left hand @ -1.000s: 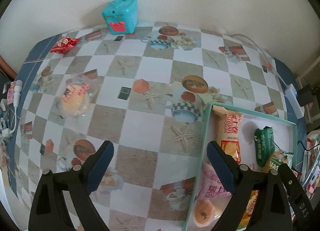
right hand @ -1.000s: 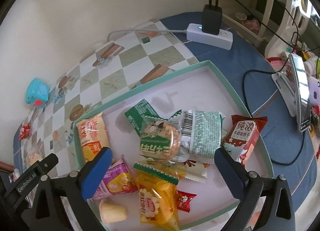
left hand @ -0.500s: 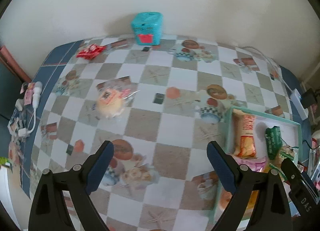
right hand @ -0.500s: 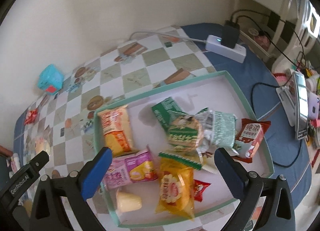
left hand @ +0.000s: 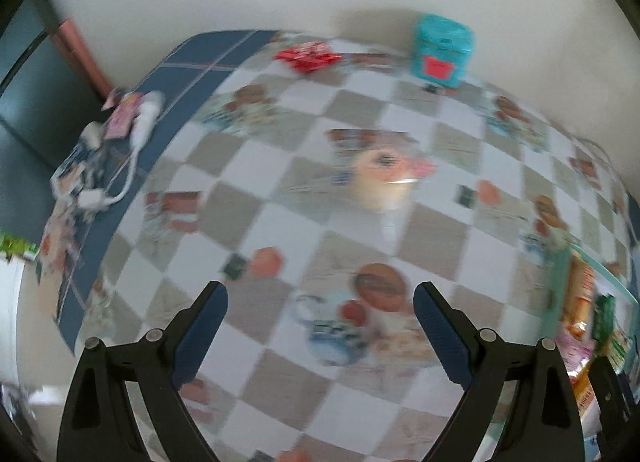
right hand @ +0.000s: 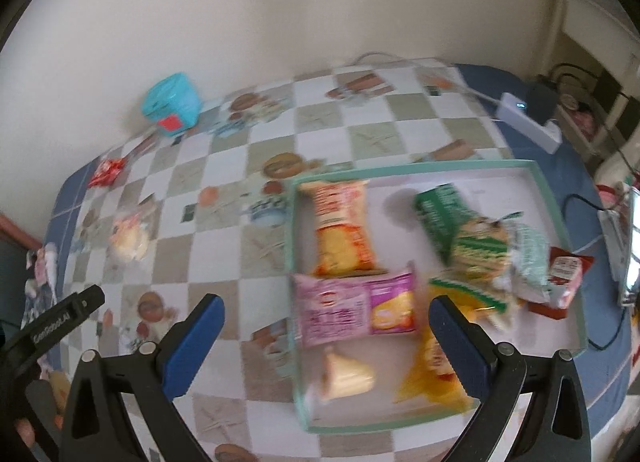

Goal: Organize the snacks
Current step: 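Withdraw both open tools from the tray toward the bun and red candy packet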

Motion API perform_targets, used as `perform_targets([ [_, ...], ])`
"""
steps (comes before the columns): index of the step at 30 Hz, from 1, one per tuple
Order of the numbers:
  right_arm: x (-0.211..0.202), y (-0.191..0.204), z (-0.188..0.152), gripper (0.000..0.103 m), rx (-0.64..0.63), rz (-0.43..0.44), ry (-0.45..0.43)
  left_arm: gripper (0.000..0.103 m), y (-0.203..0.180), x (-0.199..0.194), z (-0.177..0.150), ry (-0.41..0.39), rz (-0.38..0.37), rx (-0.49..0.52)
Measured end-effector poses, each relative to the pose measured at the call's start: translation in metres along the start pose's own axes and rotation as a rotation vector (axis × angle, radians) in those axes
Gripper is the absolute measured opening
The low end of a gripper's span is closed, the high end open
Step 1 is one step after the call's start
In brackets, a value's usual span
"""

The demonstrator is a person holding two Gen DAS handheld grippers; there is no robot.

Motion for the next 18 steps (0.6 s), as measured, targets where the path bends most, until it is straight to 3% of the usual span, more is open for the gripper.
perform_targets([
  [9, 0.009, 0.049, -0.013, 0.103, -0.073, 0.069, 0.022, 0.094, 0.057, 0.008, 0.001, 0.011, 0.009, -0.101],
  [18, 0.023, 0.079, -0.017, 0.103, -0.095, 0.094, 0.037, 0.094, 0.086, 0.020, 0.007, 0.028, -0.032, -0.158],
])
Point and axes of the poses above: each gripper's, at about its wrist camera, not at the fingertips, and x roughly the way its jaws point, y to its left, z to its top, the point moved 10 cm from there along x, roughly the way its jaws point, and after that the axes turned 5 degrees about y, right-handed, at the moved point
